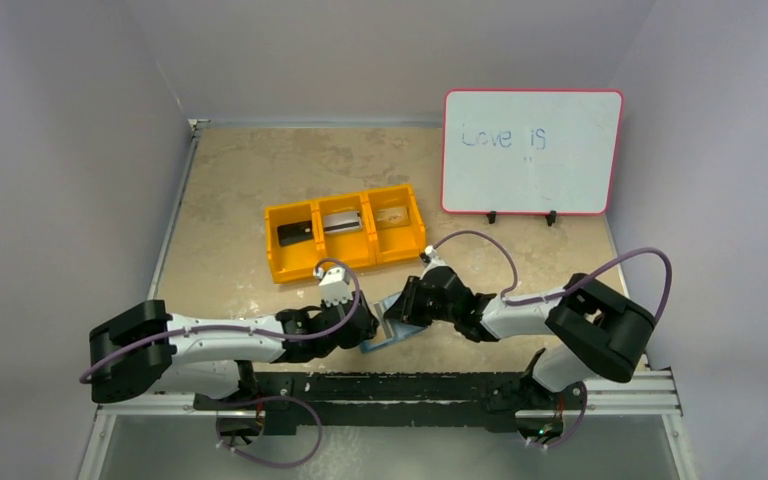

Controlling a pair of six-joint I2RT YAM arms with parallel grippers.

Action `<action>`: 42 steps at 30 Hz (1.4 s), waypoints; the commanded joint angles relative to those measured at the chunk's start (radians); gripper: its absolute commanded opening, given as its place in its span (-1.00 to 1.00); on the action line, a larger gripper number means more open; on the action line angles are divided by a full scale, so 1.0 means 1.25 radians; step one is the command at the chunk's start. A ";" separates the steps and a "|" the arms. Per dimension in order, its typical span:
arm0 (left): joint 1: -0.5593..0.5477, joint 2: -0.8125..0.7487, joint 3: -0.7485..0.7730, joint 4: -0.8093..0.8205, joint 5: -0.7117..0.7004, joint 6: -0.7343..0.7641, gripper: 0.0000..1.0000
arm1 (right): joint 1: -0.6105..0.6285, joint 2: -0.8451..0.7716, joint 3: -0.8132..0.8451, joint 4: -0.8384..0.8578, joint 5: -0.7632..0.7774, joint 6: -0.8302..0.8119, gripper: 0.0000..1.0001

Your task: Take the credit cards out of the card holder

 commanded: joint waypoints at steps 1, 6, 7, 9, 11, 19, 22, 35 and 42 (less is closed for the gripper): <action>-0.005 0.010 0.008 0.054 0.007 -0.012 -0.13 | 0.004 0.016 0.000 0.047 -0.021 -0.019 -0.56; -0.004 0.047 0.011 0.073 0.017 -0.008 -0.18 | 0.004 0.023 0.000 0.060 -0.030 -0.019 -0.62; -0.004 0.057 0.014 0.073 0.018 -0.007 -0.19 | 0.004 0.021 -0.003 0.063 -0.035 -0.020 -0.63; -0.004 0.073 0.017 0.071 0.020 -0.006 -0.23 | 0.003 0.015 -0.010 0.076 -0.049 -0.021 -0.63; -0.005 0.082 0.017 0.071 0.020 -0.005 -0.25 | 0.004 0.008 -0.019 0.094 -0.061 -0.018 -0.63; -0.004 0.098 0.014 0.067 0.018 0.002 -0.44 | 0.003 -0.002 -0.060 0.134 -0.078 0.028 -0.80; -0.005 0.111 0.019 0.051 0.016 0.010 -0.47 | 0.003 -0.017 -0.079 0.166 -0.079 0.043 -0.80; -0.015 0.180 0.055 -0.039 -0.025 0.044 -0.62 | -0.024 -0.032 -0.162 0.315 -0.105 0.113 -0.83; -0.024 0.204 0.072 -0.052 -0.032 0.052 -0.65 | -0.029 0.024 -0.174 0.415 -0.137 0.138 -1.00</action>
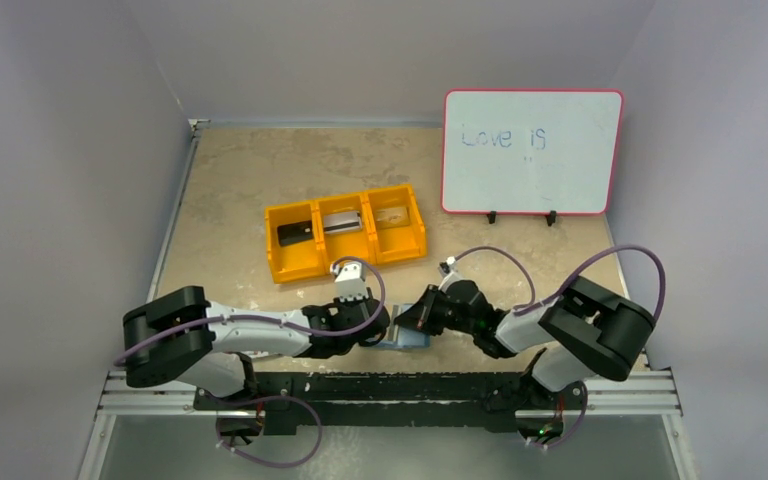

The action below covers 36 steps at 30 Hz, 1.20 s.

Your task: Take the credit cards out of the card holder

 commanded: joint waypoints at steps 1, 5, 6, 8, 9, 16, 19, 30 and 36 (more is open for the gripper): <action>-0.010 0.050 -0.006 -0.082 0.029 0.015 -0.66 | 0.008 0.023 -0.014 0.157 -0.062 0.047 -1.00; -0.015 0.052 -0.001 -0.107 0.013 0.011 -0.70 | 0.002 0.014 -0.041 0.167 -0.041 0.067 -1.00; -0.015 0.053 -0.001 -0.108 0.010 0.010 -0.71 | 0.001 0.008 -0.040 0.151 -0.038 0.063 -1.00; -0.015 0.055 -0.004 -0.107 0.010 0.006 -0.71 | 0.000 -0.007 -0.038 0.120 -0.034 0.054 -1.00; -0.015 0.056 -0.004 -0.104 0.011 0.006 -0.72 | 0.000 -0.012 -0.036 0.110 -0.035 0.048 -1.00; -0.015 0.069 0.004 -0.112 0.006 0.009 -0.73 | -0.006 -0.053 -0.042 0.037 -0.033 0.035 -1.00; -0.015 0.074 0.003 -0.102 0.011 0.009 -0.75 | -0.011 -0.070 -0.061 0.033 -0.028 0.039 -0.96; -0.015 0.082 0.009 -0.097 0.015 0.009 -0.77 | -0.014 -0.068 -0.042 0.027 -0.057 0.019 -0.77; -0.015 0.081 0.013 -0.097 0.018 0.011 -0.78 | -0.014 -0.066 -0.043 0.053 -0.058 0.025 -0.64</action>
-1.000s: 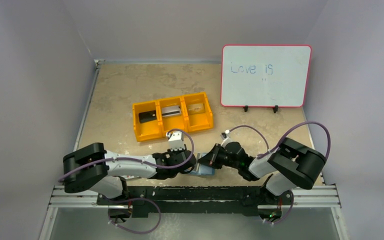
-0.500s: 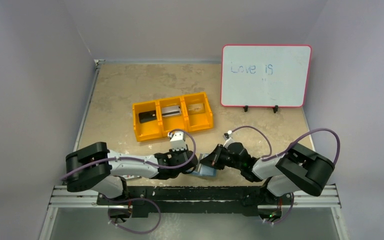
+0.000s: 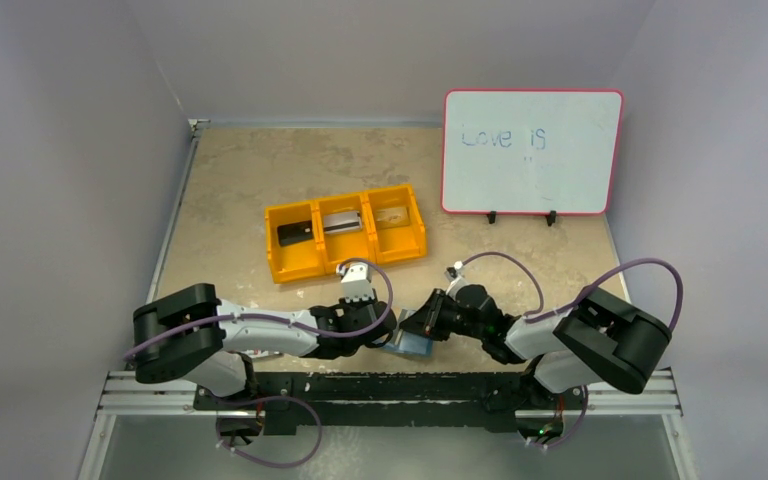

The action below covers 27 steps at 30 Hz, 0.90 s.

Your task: Take the credit cards out of the card holder

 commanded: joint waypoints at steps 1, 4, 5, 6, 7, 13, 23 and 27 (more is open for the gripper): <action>0.000 0.037 -0.016 -0.095 0.046 0.013 -0.78 | 0.002 -0.004 0.016 0.046 -0.030 -0.005 -0.70; -0.001 0.039 -0.016 -0.094 0.047 0.014 -0.79 | 0.002 -0.011 0.015 0.042 -0.029 -0.004 -0.80; 0.000 0.040 -0.016 -0.095 0.047 0.014 -0.79 | 0.002 -0.014 0.013 0.040 -0.028 -0.003 -0.82; 0.000 0.040 -0.016 -0.096 0.045 0.013 -0.80 | 0.002 -0.017 0.009 0.040 -0.027 -0.001 -0.85; 0.000 0.040 -0.016 -0.098 0.044 0.011 -0.80 | 0.001 -0.021 0.004 0.040 -0.025 0.000 -0.91; 0.000 0.038 -0.016 -0.099 0.040 0.005 -0.81 | -0.002 -0.050 -0.015 0.026 -0.023 0.005 -1.00; 0.000 0.038 -0.010 -0.111 0.035 0.008 -0.82 | -0.007 -0.110 -0.016 -0.080 -0.009 0.000 -1.00; -0.001 0.038 -0.008 -0.111 0.035 0.009 -0.83 | -0.009 -0.121 -0.026 -0.102 -0.003 0.003 -1.00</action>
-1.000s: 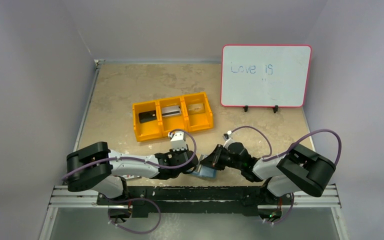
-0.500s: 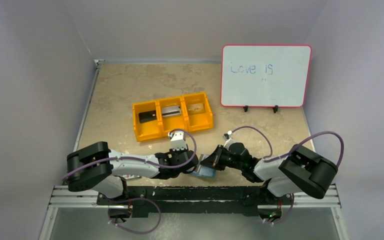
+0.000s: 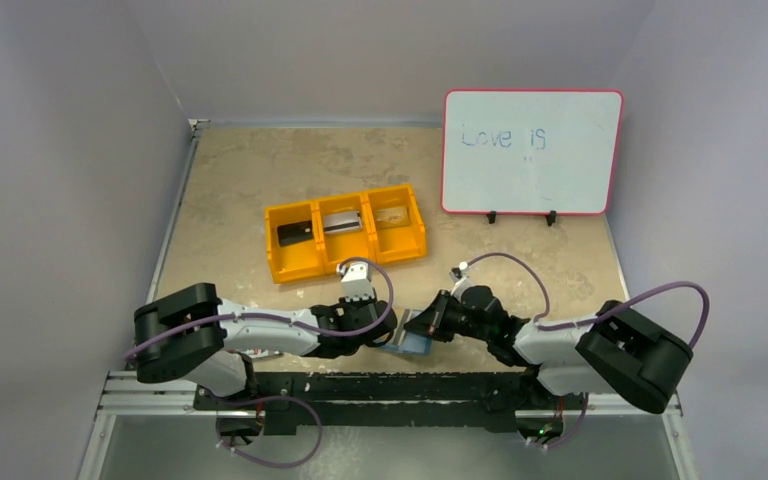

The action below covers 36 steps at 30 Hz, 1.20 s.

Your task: Take the credit cards out of the card holder

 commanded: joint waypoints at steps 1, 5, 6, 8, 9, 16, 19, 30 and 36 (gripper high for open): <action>-0.001 0.033 -0.015 -0.100 0.036 0.009 -0.83 | -0.003 -0.021 -0.014 -0.025 0.002 0.003 -1.00; -0.001 0.017 -0.010 -0.101 0.035 0.010 -0.80 | -0.004 -0.015 -0.020 -0.015 0.008 0.005 -1.00; -0.001 0.009 -0.012 -0.098 0.033 0.013 -0.77 | -0.005 -0.010 -0.019 -0.011 0.008 0.003 -1.00; -0.001 -0.013 -0.013 -0.096 0.028 0.017 -0.72 | -0.004 0.015 -0.008 -0.007 0.007 -0.002 -1.00; -0.001 -0.025 -0.012 -0.094 0.026 0.021 -0.68 | -0.006 0.029 0.000 -0.007 0.006 -0.007 -1.00; -0.001 -0.106 -0.043 -0.025 0.059 0.094 -0.28 | -0.006 0.127 0.013 0.064 -0.011 -0.002 -1.00; -0.002 -0.085 -0.025 -0.054 0.075 0.136 -0.20 | -0.005 0.149 0.022 0.074 -0.018 -0.005 -1.00; -0.023 0.074 0.108 -0.273 -0.004 0.174 -0.33 | -0.006 0.138 0.039 0.041 -0.011 -0.014 -1.00; -0.036 0.125 0.115 -0.324 -0.027 0.145 -0.45 | -0.007 0.116 0.023 0.023 -0.006 -0.009 -1.00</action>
